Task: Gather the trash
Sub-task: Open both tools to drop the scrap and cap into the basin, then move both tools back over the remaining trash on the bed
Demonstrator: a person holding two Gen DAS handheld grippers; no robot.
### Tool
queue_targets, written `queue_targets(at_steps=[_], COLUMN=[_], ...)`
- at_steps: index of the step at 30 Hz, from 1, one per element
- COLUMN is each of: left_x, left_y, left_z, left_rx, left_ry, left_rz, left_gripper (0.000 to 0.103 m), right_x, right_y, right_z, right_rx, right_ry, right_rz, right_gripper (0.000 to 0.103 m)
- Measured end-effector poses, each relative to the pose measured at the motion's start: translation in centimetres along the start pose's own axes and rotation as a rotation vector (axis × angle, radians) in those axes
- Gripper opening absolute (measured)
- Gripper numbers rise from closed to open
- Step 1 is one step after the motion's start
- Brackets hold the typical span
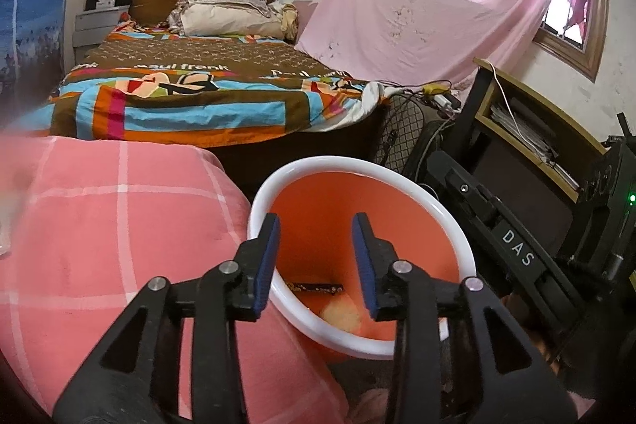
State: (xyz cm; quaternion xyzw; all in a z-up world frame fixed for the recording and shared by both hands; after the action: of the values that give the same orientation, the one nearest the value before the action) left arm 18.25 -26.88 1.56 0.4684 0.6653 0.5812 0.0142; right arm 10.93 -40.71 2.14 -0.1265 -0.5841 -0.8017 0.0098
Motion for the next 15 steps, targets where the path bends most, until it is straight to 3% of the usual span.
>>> queue_targets(at_steps=[3,4,7,10,12,13,15], left_x=[0.7,1.0,2.1,3.5,4.6,5.0,6.3], left_y=[0.0,0.0,0.2,0.5,0.7,0.7,0.8], left_z=[0.3,0.4,1.0,1.8,2.5,2.9,3.8], left_rx=[0.008,0.011,0.019,0.032,0.043,0.048,0.066], left_ry=[0.022,0.031,0.064,0.102,0.139,0.154,0.194], left_rz=[-0.040,-0.056,-0.109,-0.172,-0.219,-0.238,-0.296], left_gripper=[0.051,0.053,0.061,0.073,0.089,0.093,0.103], right_x=[0.2,0.3,0.6,0.8,0.9,0.9,1.0], right_y=[0.0,0.1,0.3,0.6,0.9,1.1,1.3], right_z=[0.2,0.2,0.5,1.0,1.5,1.7,2.3], right_rx=[0.005,0.004,0.011,0.028,0.037,0.042,0.052], right_ry=[-0.005,-0.004,-0.001,0.001,0.005,0.006,0.005], right_rz=[-0.010,-0.018,-0.039,-0.060,-0.073,-0.078,-0.092], right_gripper=[0.025,0.033,0.039,0.045,0.046,0.049,0.071])
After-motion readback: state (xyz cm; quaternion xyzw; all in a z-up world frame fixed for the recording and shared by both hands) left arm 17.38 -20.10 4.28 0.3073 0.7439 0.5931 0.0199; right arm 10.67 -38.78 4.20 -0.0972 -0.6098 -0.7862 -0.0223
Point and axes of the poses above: each gripper's, at about its wrist camera, not at the fingertips, and x roughly against the way its jaws point, z to its left, y to its top, the point moved 1 cm from there along -x, roughly the way its jaws point, and after that the axes turned 4 degrees about x, right-handed, at the moved point
